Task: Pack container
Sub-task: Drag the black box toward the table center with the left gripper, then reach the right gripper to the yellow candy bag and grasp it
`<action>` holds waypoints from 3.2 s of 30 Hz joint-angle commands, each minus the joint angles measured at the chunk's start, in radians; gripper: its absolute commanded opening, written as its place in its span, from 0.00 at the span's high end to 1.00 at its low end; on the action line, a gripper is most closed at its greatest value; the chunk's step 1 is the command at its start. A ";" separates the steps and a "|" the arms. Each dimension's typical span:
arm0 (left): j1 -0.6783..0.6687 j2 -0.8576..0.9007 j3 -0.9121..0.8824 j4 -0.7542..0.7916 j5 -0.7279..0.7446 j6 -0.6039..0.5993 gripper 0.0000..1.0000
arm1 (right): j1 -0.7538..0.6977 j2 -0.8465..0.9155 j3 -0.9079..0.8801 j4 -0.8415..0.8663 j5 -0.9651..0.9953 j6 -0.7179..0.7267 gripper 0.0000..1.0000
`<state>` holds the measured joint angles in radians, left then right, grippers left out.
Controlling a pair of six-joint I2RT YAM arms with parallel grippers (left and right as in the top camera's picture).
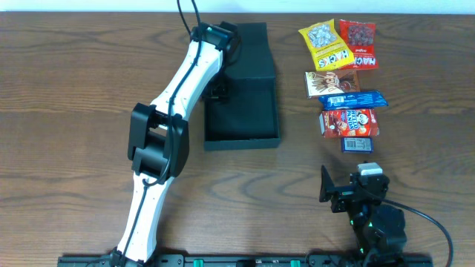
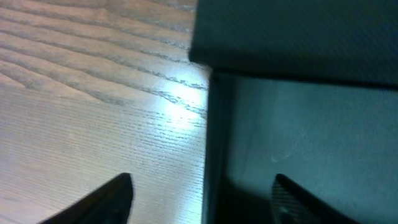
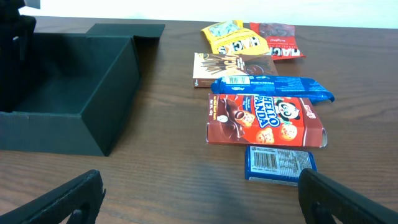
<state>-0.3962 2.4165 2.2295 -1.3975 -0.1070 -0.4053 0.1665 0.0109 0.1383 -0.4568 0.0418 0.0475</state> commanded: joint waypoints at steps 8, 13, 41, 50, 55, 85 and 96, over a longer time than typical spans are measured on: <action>0.048 -0.044 0.310 0.021 0.037 0.022 0.18 | 0.011 -0.005 -0.008 -0.003 0.007 -0.011 0.01; 0.078 -0.076 0.409 0.074 0.037 0.111 0.07 | 0.011 -0.005 -0.008 -0.003 0.007 -0.011 0.01; 0.286 -0.078 0.424 0.240 0.306 0.114 0.05 | 0.011 -0.005 -0.008 0.280 -0.207 1.070 0.01; 0.285 -0.078 0.424 0.244 0.321 0.122 0.05 | -0.030 0.060 0.005 0.483 -0.069 0.943 0.05; 0.285 -0.078 0.424 0.268 0.307 0.156 0.05 | -0.168 0.353 0.160 0.491 -0.085 0.809 0.01; 0.285 -0.077 0.424 0.332 0.174 0.253 0.05 | -0.209 2.233 1.990 -0.200 -0.093 0.151 0.01; 0.285 -0.077 0.424 0.303 0.174 0.253 0.05 | -0.158 2.419 1.990 -0.024 -0.028 0.063 0.01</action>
<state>-0.1131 2.3539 2.6389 -1.0878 0.0772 -0.1745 0.0086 2.3840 2.1101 -0.4889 -0.0280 0.1394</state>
